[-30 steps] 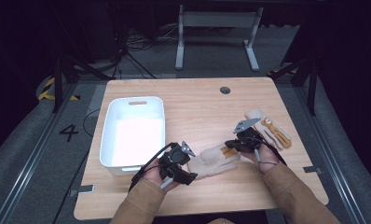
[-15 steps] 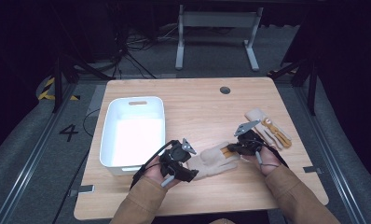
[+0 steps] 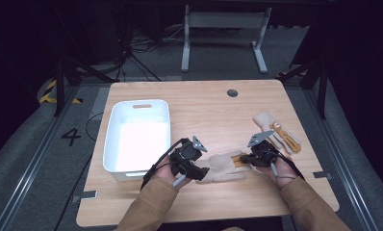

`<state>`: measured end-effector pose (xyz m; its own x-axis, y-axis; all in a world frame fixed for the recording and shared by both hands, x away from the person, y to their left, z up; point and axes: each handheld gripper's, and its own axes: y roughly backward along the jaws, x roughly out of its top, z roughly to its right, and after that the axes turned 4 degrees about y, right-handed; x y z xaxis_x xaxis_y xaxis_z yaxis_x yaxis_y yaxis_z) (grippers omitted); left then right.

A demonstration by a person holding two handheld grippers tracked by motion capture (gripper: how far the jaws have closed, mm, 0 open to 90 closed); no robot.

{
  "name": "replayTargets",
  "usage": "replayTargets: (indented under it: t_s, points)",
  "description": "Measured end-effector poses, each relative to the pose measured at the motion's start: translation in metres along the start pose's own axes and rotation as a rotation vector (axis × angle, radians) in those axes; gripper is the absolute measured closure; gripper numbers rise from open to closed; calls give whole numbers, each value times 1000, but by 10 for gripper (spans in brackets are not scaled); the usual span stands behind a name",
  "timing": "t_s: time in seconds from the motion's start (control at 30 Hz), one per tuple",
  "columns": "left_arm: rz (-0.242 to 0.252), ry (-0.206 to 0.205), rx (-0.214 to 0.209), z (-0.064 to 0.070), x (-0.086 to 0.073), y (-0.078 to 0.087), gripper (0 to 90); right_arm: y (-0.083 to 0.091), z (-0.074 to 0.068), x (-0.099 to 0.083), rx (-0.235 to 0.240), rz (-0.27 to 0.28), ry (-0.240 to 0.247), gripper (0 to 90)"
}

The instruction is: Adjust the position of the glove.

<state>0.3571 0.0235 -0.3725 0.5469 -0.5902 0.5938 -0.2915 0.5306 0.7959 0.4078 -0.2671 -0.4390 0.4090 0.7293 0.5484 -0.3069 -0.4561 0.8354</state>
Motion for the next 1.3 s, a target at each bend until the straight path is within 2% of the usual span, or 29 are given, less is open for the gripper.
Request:
replayTargets:
  t_s: [0.6, 0.77, 0.93, 0.97, 1.07, 1.3]
  points:
    - [-7, -7, -25, 1, 12, -9, 405, 10, -8, -13, 21, -6, -17, 890]
    - [-3, -10, -31, 0, 13, -9, 404, 17, -8, -14, 16, 24, -23, 888]
    - [5, -6, -34, 0, 13, -8, 404, 33, -3, -16, -1, 110, -36, 863]
    - [5, -6, -34, 0, 13, -8, 404, 33, -3, -16, -1, 110, -36, 863]
    - [6, -4, -35, -1, 13, -8, 404, 44, -1, -17, -12, 161, -40, 850]
    - [2, -6, -38, -1, 13, -9, 404, 58, 3, -19, -33, 231, -57, 834]
